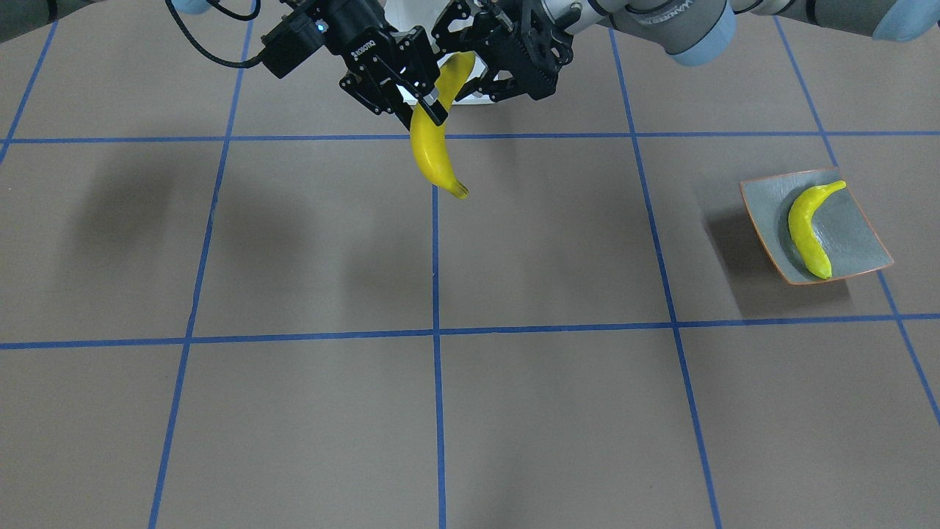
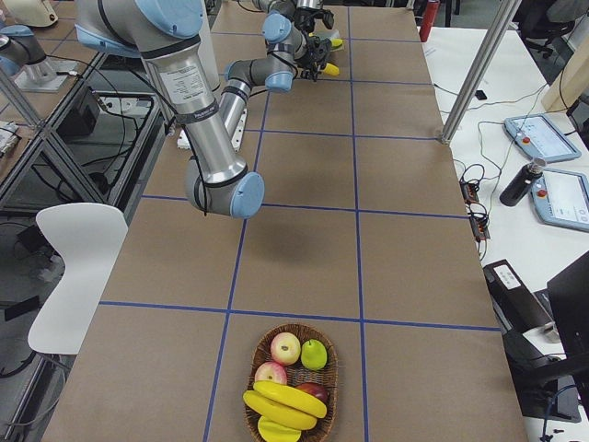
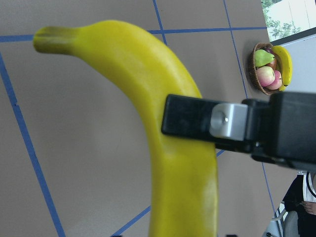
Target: Transfer all bananas from basket to plate
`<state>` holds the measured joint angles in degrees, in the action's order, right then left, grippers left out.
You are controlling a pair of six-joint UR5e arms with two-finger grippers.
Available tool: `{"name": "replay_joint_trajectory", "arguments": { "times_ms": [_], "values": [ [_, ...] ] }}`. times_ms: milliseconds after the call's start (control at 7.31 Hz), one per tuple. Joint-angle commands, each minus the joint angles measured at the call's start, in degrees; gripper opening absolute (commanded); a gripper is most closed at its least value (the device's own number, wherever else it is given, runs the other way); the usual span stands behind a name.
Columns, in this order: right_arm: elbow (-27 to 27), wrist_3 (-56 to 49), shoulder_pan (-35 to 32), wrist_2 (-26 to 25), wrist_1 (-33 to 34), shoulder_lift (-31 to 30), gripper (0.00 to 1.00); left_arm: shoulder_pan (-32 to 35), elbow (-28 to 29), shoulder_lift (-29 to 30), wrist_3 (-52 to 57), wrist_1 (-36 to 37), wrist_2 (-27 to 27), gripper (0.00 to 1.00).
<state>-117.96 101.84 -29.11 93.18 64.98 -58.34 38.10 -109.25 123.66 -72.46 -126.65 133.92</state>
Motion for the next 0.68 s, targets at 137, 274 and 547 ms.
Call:
{"name": "replay_joint_trajectory", "arguments": {
  "times_ms": [137,274,547],
  "values": [
    [0.6,-1.2,0.0,-1.0,-0.1,0.1,0.99,-0.2,-0.1,-0.8,0.0,-3.0,-0.1,0.00],
    [0.7,-1.5,0.0,-2.1,-0.2,0.2,1.00,-0.1,0.0,-1.1,0.0,-3.1,-0.1,0.00],
    [0.1,-5.8,-0.2,-1.9,-0.1,-0.2,1.00,0.0,0.3,-1.9,0.0,-3.0,-0.2,0.00]
  ]
}}
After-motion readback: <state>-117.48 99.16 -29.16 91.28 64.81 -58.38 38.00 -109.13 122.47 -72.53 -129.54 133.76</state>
